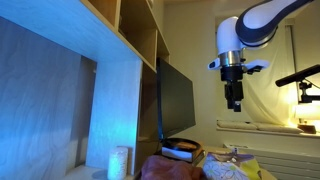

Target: Slide the bag to the right, move the two nail polish bottles on the table to the right, pull the peach towel forward and put the two nail polish bottles on the towel

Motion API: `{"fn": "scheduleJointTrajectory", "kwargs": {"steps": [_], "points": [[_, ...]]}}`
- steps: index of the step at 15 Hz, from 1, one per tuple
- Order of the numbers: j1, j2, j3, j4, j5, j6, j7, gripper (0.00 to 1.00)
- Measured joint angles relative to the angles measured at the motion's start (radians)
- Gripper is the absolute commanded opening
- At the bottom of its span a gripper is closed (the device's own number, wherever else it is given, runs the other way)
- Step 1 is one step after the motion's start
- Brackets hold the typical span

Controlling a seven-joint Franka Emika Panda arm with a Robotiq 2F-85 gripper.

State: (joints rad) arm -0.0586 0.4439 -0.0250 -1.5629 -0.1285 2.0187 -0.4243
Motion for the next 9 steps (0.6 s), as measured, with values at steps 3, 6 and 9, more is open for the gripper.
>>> {"fn": "scheduleJointTrajectory", "kwargs": {"steps": [3,6,9], "points": [[-0.008,0.054,0.000,0.072,0.000,-0.074,0.003,1.00],[-0.010,0.086,0.000,0.114,-0.001,-0.105,0.006,1.00],[-0.010,0.090,0.000,0.121,-0.001,-0.108,0.007,1.00]]}}
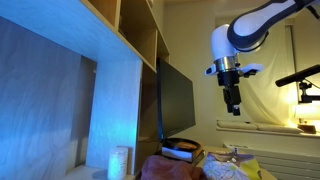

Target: Slide the bag to the right, move the two nail polish bottles on the table to the right, pull the peach towel forward and put the two nail polish bottles on the towel

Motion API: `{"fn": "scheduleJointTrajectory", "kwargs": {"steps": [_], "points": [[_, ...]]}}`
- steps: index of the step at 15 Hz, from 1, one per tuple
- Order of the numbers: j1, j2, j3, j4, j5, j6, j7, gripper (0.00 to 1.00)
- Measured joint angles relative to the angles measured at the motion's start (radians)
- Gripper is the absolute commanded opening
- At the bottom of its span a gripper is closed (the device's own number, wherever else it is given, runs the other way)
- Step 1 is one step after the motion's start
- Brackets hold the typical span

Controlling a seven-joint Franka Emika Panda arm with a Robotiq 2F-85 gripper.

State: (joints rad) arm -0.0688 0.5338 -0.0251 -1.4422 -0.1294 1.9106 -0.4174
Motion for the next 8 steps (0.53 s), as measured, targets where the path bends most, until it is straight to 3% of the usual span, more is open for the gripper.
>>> {"fn": "scheduleJointTrajectory", "kwargs": {"steps": [5,8], "points": [[-0.004,0.003,0.002,-0.008,-0.003,0.004,-0.011,1.00],[-0.029,0.005,0.001,-0.073,-0.009,0.068,-0.041,1.00]]}}
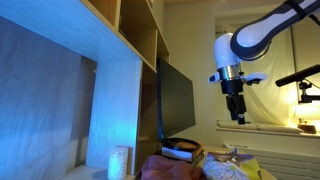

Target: Slide the bag to the right, move the two nail polish bottles on the table to the right, pull the peach towel forward and put the two nail polish bottles on the towel

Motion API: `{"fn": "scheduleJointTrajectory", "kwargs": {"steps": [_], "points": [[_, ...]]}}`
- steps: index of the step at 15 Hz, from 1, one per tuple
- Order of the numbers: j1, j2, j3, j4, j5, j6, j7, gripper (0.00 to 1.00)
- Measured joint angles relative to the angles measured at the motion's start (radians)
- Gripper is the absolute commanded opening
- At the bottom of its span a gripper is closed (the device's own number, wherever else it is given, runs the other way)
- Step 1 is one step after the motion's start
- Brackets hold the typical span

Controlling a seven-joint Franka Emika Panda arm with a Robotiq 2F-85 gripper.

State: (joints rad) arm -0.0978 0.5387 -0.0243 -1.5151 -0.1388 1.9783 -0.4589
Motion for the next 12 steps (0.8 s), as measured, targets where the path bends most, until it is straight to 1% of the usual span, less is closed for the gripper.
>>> {"fn": "scheduleJointTrajectory", "kwargs": {"steps": [3,5,8,12], "points": [[-0.052,0.009,0.000,-0.084,0.003,0.101,-0.050,1.00],[-0.089,0.029,0.002,-0.114,0.009,0.148,-0.092,1.00],[-0.126,0.080,0.004,-0.114,0.019,0.182,-0.132,1.00],[-0.124,0.147,0.007,-0.075,0.012,0.203,-0.143,1.00]]}}
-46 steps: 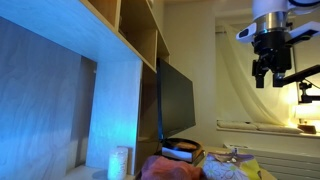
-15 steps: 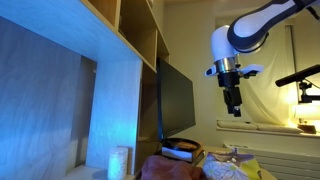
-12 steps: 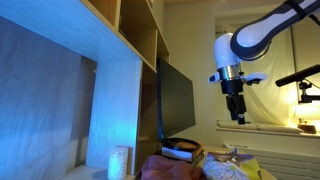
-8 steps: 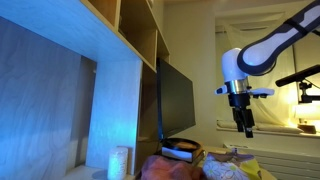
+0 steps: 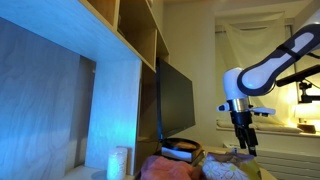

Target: Slide the bag to the right, move the two nail polish bottles on the table to the right, pull the peach towel forward and put the two nail polish bottles on the towel

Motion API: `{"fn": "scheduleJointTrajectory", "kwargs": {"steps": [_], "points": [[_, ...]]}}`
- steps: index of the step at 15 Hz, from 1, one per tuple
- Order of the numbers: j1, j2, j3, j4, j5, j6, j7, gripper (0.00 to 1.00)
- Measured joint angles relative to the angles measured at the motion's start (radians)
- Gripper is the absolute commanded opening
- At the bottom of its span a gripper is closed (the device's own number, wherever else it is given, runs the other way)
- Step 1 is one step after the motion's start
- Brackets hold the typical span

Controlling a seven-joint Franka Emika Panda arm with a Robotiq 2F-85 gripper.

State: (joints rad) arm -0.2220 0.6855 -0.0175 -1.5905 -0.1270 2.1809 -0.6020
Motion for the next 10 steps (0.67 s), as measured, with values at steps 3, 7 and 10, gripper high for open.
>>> {"fn": "scheduleJointTrajectory", "kwargs": {"steps": [3,7,10], "points": [[0.023,0.043,0.001,0.045,-0.011,0.001,0.001,1.00],[0.050,0.068,0.003,0.098,-0.013,0.001,0.004,1.00],[0.066,0.068,0.003,0.124,-0.020,0.001,0.015,1.00]]}}
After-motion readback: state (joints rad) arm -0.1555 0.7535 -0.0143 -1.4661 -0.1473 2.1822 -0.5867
